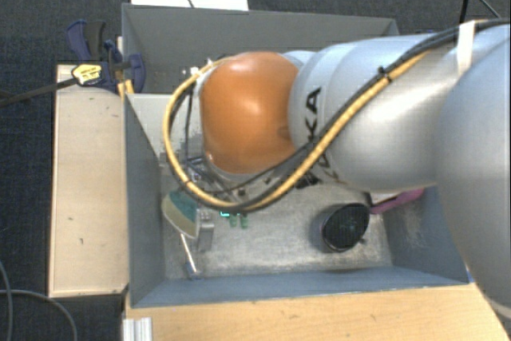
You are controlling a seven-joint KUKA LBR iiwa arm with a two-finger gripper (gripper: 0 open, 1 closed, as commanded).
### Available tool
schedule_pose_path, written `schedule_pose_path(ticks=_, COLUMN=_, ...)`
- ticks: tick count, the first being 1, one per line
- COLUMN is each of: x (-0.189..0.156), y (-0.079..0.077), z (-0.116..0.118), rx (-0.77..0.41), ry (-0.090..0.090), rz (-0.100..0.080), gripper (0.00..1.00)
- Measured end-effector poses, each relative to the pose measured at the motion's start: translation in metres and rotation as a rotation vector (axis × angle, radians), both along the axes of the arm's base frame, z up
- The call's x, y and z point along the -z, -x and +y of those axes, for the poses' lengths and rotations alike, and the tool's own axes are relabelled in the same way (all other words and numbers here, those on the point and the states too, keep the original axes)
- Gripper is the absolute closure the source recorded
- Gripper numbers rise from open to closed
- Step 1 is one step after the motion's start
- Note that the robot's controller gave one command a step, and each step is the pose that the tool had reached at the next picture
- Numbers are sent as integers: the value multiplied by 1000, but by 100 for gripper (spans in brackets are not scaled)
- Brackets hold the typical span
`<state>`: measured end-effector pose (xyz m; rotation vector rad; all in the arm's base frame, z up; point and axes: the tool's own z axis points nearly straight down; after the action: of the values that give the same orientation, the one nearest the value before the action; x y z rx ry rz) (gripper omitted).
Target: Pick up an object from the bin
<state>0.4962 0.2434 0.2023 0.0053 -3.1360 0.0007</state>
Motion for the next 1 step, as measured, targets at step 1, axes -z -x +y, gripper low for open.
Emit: schedule_pose_path(ticks=1, x=131, y=-55, z=2, rx=102, ry=-3, rz=3, gripper=0)
